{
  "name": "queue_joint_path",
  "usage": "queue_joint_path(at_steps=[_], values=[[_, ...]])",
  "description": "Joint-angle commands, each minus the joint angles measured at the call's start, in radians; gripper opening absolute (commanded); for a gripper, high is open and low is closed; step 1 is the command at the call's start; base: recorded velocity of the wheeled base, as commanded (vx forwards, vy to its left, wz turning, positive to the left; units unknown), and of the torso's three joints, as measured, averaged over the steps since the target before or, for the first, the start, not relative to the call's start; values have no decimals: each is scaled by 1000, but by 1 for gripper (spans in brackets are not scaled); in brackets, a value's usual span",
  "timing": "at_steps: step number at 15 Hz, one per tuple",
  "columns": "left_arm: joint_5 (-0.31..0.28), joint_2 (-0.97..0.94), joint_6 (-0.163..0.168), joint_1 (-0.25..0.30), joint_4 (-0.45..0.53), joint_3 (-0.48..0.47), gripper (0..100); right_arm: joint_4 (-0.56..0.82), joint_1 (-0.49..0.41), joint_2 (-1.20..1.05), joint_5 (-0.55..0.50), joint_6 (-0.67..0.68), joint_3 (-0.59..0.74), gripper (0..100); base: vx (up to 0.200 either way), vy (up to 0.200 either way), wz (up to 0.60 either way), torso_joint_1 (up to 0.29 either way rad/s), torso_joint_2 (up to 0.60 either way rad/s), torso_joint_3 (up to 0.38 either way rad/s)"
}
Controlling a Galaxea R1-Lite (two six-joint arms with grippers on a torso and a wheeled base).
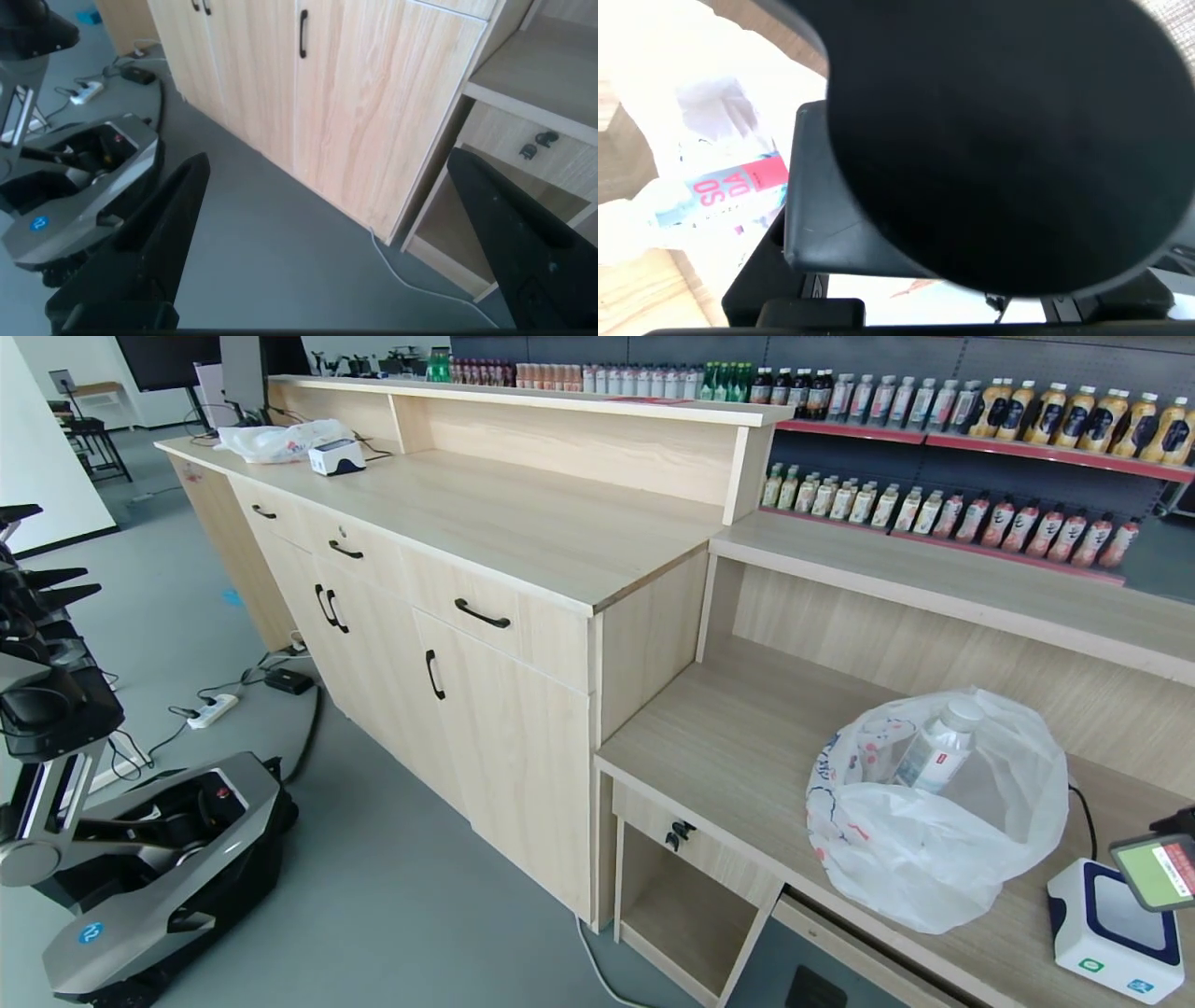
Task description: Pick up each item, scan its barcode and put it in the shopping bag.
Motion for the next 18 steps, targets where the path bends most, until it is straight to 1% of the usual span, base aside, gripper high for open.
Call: queue_joint_path(at_steps=[1, 3, 8, 12, 18], values=[[0, 0, -1, 0, 0, 0, 100, -2, 3, 45, 1, 1, -9, 0, 0, 0, 0, 0, 0, 0], [0, 0, -1, 0, 0, 0, 100, -17, 6, 74, 1, 4, -17, 0, 0, 0, 0, 0, 0, 0], [0, 0, -1, 0, 0, 0, 100, -120, 17, 190, -2, -7, -36, 0, 0, 0, 0, 0, 0, 0], [0, 0, -1, 0, 0, 0, 100, -114, 43, 183, -2, -4, -35, 0, 0, 0, 0, 0, 0, 0], [0, 0, -1, 0, 0, 0, 100, -112, 41, 165, -5, -4, -6, 0, 0, 0, 0, 0, 0, 0]])
